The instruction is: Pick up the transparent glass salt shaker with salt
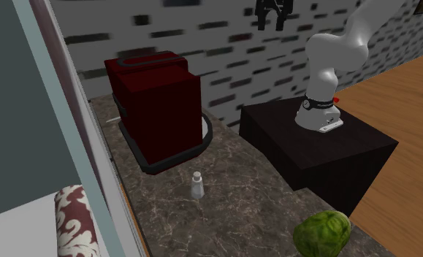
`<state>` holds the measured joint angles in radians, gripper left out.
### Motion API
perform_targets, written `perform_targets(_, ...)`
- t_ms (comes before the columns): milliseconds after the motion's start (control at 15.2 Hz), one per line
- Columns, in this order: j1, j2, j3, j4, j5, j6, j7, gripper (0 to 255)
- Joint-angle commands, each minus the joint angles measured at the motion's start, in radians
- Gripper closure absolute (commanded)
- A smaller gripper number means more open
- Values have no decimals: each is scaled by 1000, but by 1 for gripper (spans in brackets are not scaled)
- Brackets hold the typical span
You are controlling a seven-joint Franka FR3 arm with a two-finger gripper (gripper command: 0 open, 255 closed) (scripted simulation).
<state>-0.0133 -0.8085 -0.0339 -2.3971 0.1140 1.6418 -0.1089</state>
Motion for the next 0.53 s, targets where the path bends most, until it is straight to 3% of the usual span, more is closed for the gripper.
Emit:
perform_targets(0, 0, 0, 0, 0, 0, 0, 0, 0)
perform_targets(462, 27, 112, 16, -143, 27, 281, -43, 0)
